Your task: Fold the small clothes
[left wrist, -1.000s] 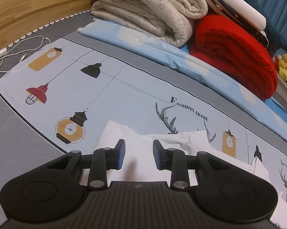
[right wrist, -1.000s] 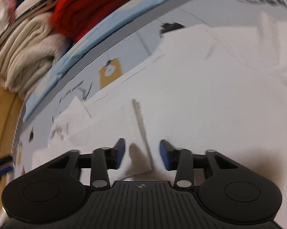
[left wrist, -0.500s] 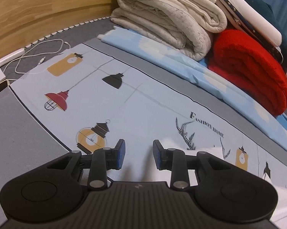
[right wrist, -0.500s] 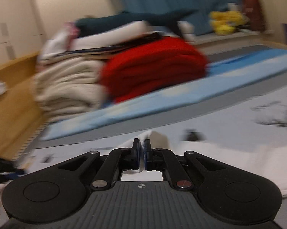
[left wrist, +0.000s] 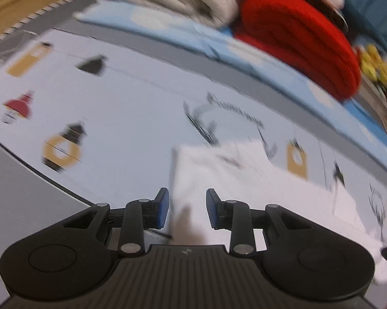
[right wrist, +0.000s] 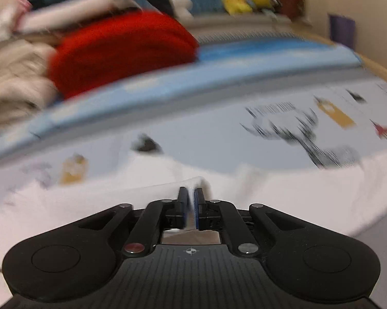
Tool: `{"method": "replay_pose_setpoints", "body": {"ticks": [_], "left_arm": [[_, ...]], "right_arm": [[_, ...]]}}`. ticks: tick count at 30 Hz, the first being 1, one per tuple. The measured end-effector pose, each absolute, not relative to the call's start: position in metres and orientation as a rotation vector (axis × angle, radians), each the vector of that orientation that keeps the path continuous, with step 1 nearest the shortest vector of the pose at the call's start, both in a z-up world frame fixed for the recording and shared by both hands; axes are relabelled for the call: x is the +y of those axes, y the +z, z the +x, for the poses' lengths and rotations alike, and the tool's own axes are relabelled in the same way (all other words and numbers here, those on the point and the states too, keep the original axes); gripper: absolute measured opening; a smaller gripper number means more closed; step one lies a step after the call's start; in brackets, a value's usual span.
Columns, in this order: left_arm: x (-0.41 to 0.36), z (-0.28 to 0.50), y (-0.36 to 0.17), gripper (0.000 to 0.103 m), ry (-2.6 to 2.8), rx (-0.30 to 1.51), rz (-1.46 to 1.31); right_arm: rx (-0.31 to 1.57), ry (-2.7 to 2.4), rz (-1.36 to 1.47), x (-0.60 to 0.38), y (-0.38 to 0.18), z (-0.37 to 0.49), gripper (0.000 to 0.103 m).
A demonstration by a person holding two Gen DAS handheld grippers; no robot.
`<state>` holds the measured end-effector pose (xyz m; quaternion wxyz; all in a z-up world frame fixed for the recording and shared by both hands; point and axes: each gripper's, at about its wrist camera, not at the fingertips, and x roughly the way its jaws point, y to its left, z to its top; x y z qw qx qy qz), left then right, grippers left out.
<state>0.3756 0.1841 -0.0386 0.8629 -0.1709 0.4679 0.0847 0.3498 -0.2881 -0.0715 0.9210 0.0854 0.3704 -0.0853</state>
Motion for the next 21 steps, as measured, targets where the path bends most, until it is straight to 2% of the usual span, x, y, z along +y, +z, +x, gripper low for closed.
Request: {"method": "replay_pose_setpoints", "body": {"ticks": [1,4,7,8,10,15,18,19,21], "left_arm": [[0.177,0.376,-0.044,0.037,0.144,1.005,-0.326],[0.160,0.376,-0.063,0.040,0.067,1.078,-0.208],[0.156,0.369,-0.082,0.040,0.048,1.153,-0.105],[0.156,0.367,-0.090,0.040,0.053,1.185,-0.048],[0.159,0.360,-0.101,0.052,0.076,1.211,0.071],[0.154,0.359,-0.082,0.051,0.096,1.170,0.118],[0.150,0.360,-0.065,0.051,0.052,1.092,0.025],[0.151,0.361,-0.062,0.051,0.033,1.076,-0.008],[0.147,0.361,-0.064,0.051,0.001,1.071,-0.020]], "right_arm": [[0.774,-0.218,0.181,-0.293,-0.075,0.351,0.013],[0.768,-0.175,0.248,-0.297,-0.076,0.351,0.013],[0.810,-0.119,0.346,-0.300,-0.081,0.355,0.022],[0.839,-0.119,0.373,-0.301,-0.085,0.357,0.022],[0.914,-0.133,0.402,-0.305,-0.097,0.364,0.023],[1.001,-0.171,0.379,-0.305,-0.114,0.368,0.023],[0.995,-0.148,0.291,-0.294,-0.112,0.368,0.020],[0.990,-0.135,0.260,-0.292,-0.111,0.368,0.010],[0.982,-0.130,0.223,-0.289,-0.110,0.369,0.006]]}}
